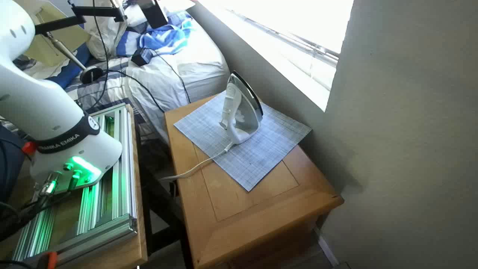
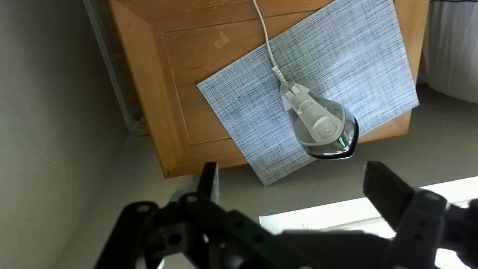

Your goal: Lay the iron on the placemat.

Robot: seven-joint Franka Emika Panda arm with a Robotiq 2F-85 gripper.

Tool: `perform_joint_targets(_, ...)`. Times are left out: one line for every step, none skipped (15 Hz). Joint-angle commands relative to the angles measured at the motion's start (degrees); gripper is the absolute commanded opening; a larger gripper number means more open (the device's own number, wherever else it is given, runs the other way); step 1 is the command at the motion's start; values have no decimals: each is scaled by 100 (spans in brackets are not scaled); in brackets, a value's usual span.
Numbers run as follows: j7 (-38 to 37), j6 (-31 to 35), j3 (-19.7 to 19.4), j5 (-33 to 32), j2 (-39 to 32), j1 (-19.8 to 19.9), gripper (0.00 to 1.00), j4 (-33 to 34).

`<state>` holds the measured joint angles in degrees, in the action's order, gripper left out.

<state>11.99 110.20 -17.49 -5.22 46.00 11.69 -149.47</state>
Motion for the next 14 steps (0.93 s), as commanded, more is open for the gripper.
perform_joint_targets(24, -10, 30, 28, -12, 37, 100, 12)
perform_joint_targets(24, -10, 30, 28, -12, 37, 100, 12)
perform_joint_targets(24, -10, 30, 28, -12, 37, 100, 12)
perform_joint_targets(24, -10, 30, 28, -12, 37, 100, 12)
perform_joint_targets(24, -10, 30, 28, -12, 37, 100, 12)
perform_joint_targets(24, -10, 30, 28, -12, 37, 100, 12)
perform_joint_targets(24, -10, 30, 28, -12, 37, 100, 12)
perform_joint_targets(24, -10, 30, 28, -12, 37, 100, 12)
perform_joint_targets(24, -10, 30, 28, -12, 37, 100, 12)
perform_joint_targets(24, -10, 30, 28, -12, 37, 100, 12)
perform_joint_targets(24, -10, 30, 28, -12, 37, 100, 12)
perform_joint_targets(24, -10, 30, 28, -12, 37, 100, 12)
perform_joint_targets(24, -10, 30, 28, -12, 37, 100, 12)
perform_joint_targets(109, -10, -21, 11, -135, 8, 100, 14)
